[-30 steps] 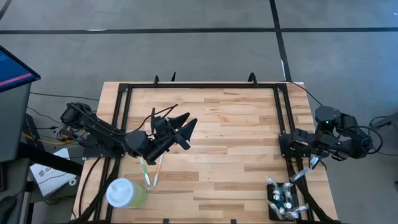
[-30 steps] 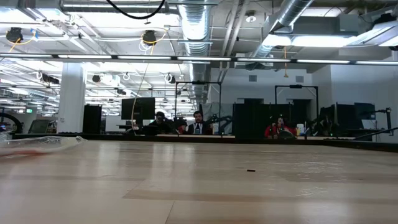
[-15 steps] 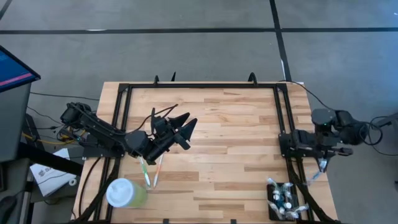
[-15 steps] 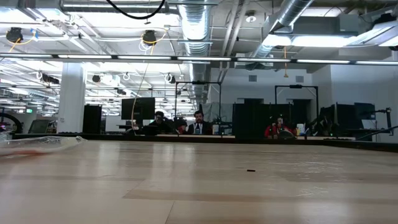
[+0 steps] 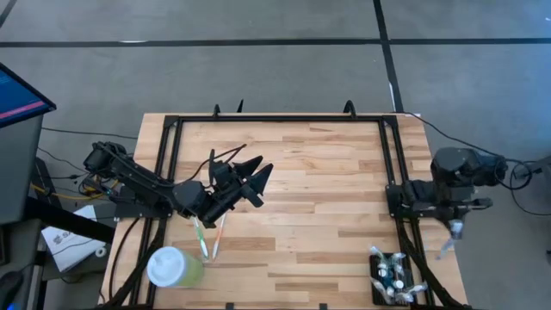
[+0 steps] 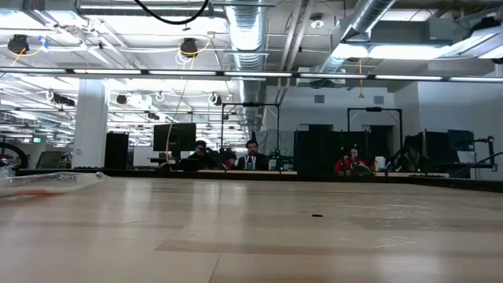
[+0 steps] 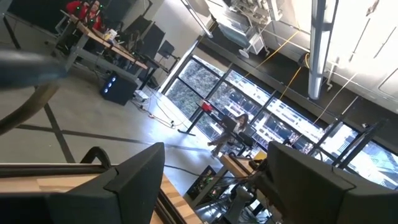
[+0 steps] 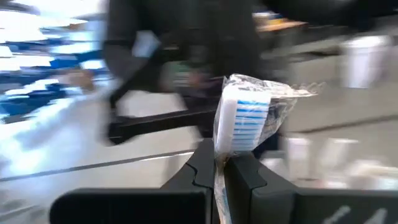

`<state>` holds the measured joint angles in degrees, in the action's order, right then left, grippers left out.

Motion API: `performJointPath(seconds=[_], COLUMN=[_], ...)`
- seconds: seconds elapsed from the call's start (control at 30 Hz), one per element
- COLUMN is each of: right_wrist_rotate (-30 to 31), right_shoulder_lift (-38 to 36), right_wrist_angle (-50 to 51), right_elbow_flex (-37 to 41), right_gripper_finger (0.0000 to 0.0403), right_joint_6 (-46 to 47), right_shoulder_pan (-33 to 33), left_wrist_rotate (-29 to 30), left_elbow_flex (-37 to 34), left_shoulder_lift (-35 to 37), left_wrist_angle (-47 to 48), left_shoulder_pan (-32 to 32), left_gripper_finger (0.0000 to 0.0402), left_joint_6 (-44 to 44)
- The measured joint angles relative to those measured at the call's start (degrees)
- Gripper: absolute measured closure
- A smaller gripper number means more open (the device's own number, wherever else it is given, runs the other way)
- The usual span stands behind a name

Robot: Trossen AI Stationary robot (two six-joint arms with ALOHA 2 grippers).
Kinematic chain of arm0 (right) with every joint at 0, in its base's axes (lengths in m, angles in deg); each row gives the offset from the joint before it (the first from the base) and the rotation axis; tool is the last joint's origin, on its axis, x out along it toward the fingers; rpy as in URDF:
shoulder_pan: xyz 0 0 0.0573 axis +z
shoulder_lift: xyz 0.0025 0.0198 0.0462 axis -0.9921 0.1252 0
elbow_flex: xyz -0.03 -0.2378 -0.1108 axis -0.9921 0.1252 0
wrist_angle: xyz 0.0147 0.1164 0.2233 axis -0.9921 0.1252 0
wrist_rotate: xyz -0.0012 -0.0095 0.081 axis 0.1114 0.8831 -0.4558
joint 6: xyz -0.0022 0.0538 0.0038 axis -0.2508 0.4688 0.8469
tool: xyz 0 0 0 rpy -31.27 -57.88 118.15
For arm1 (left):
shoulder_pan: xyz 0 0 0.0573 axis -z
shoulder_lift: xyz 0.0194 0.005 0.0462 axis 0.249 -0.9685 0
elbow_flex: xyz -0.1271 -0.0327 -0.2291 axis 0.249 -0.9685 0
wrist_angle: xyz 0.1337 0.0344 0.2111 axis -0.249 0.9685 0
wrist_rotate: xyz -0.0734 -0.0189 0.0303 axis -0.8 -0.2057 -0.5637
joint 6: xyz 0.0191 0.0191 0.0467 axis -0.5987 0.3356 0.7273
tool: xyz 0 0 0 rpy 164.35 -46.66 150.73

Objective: Pick & Place toothbrushing station
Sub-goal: Put the blue toothbrush into the black organizer

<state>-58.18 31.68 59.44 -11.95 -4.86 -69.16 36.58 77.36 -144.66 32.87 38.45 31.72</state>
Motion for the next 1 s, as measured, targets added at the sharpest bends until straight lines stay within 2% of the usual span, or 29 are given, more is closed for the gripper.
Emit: performJointPath(seconds=[0.23, 0.5, 0.8, 1.0], right_wrist_rotate=[23.2, 40.04, 53.3, 53.94], right_shoulder_lift=[1.7, 1.7, 1.68, 1.68], right_wrist_angle=[-12.29, -11.92, -3.74, -3.8], right_elbow_flex=[0.0, 0.0, -0.02, -0.12], right_gripper_finger=[0.0398, 0.0398, 0.0398, 0.0398], right_joint_6=[7.78, 18.01, 25.26, 27.1], right_shoulder_pan=[-0.66, -0.66, -0.61, -0.55], left_wrist_rotate=[-0.17, -0.85, -0.85, -1.29], left_elbow_flex=[0.0, 0.0, 0.0, 0.0], left_shoulder_lift=[-0.23, -0.28, -0.28, -0.31], left_wrist_angle=[-0.02, -0.02, 0.02, 0.2], left_shoulder_pan=[0.0, 0.02, 0.7, 0.7], left_gripper_finger=[0.0124, 0.0124, 0.0124, 0.0124], left_joint_6=[0.0, 0.0, 0.04, 0.28])
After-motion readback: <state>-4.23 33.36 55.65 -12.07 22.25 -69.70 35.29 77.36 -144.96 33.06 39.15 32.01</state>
